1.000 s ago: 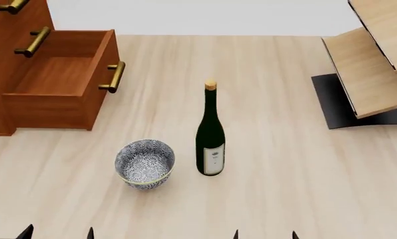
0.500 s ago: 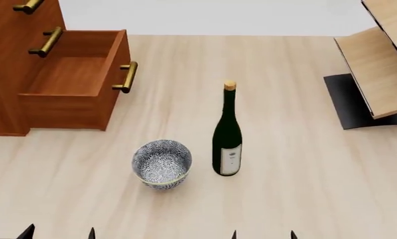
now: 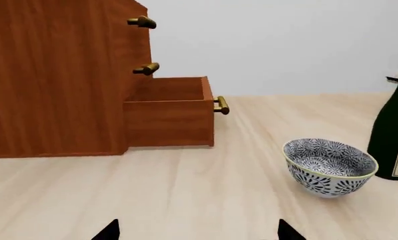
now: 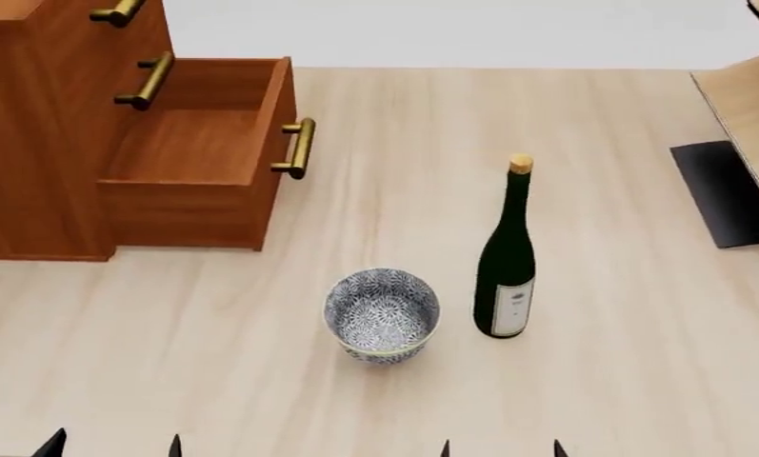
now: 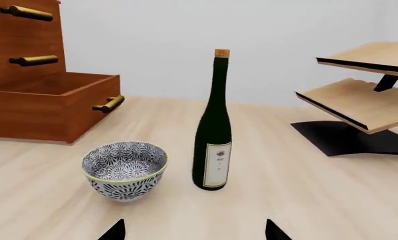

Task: Put the wine bottle in the bottom drawer of the cabinet.

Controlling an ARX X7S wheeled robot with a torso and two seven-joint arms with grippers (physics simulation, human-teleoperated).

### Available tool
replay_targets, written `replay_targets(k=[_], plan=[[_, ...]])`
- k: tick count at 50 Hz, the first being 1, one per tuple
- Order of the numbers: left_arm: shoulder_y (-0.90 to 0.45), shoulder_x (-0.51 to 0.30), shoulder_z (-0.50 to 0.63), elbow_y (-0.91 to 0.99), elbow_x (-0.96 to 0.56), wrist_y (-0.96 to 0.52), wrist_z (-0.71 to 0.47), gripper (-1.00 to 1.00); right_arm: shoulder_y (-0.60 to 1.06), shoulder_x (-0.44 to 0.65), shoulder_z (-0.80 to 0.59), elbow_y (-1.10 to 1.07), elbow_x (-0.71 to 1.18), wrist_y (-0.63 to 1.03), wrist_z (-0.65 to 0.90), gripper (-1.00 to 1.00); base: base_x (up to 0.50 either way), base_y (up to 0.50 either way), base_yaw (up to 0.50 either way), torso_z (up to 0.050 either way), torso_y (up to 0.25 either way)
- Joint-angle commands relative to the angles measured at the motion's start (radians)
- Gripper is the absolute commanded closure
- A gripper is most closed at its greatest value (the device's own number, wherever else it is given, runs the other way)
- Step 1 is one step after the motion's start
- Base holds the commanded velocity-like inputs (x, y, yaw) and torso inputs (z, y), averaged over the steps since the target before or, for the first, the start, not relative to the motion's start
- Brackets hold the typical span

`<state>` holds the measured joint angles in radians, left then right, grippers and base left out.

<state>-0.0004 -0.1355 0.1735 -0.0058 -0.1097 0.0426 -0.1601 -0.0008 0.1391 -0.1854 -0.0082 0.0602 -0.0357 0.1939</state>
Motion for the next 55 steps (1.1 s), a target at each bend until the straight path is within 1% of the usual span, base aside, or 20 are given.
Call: replay_targets(k=[1, 15, 45, 46, 47, 51, 52, 53, 54, 55], plan=[[-0.004, -0.006, 0.006, -0.008, -0.015, 0.005, -0.006, -1.0, 0.003, 0.008, -0.012, 0.005, 0.003, -0.003, 0.009, -1.0, 0.0, 0.23, 0.0, 0.0, 0.0], [-0.011, -0.013, 0.02, -0.004, -0.011, -0.022, -0.028, -1.0, 0.007, 0.016, -0.023, 0.01, 0.006, -0.005, 0.018, -1.0, 0.0, 0.23, 0.0, 0.0, 0.0], [-0.015, -0.029, 0.048, -0.008, -0.017, -0.018, -0.044, -1.0, 0.007, 0.034, -0.053, -0.003, 0.015, -0.001, 0.03, -1.0, 0.0, 0.22, 0.0, 0.0, 0.0], [-0.011, -0.03, 0.044, 0.014, -0.035, -0.047, -0.042, -1.0, 0.008, 0.035, -0.053, -0.008, 0.015, 0.012, 0.031, -1.0, 0.0, 0.0, 0.0, 0.0, 0.0], [-0.003, -0.03, 0.036, 0.025, -0.061, -0.038, -0.031, -1.0, 0.01, 0.036, -0.051, -0.008, 0.022, 0.014, 0.029, -1.0, 0.0, 0.0, 0.0, 0.0, 0.0], [-0.015, -0.028, 0.047, 0.016, -0.016, -0.049, -0.066, -1.0, 0.008, 0.039, -0.044, -0.022, 0.051, 0.028, 0.021, -1.0, 0.0, 0.0, 0.0, 0.0, 0.0], [-0.017, -0.03, 0.05, 0.024, -0.02, -0.056, -0.063, -1.0, 0.01, 0.04, -0.043, -0.021, 0.055, 0.03, 0.02, -1.0, 0.0, 0.0, 0.0, 0.0, 0.0], [-0.015, -0.038, 0.062, 0.02, -0.048, -0.025, -0.016, -1.0, 0.008, 0.041, -0.042, -0.023, 0.062, 0.027, 0.016, -1.0, 0.0, 0.0, 0.0, 0.0, 0.0], [-0.018, -0.033, 0.059, 0.026, -0.017, -0.062, -0.057, -1.0, 0.004, 0.042, -0.041, -0.03, 0.07, 0.028, 0.013, -1.0, 0.0, 0.0, 0.0, 0.0, 0.0], [-0.016, -0.029, 0.052, 0.028, -0.001, -0.051, -0.082, -1.0, 0.003, 0.043, -0.039, -0.038, 0.074, 0.036, 0.014, -1.0, 0.0, 0.0, 0.0, 0.0, 0.0]])
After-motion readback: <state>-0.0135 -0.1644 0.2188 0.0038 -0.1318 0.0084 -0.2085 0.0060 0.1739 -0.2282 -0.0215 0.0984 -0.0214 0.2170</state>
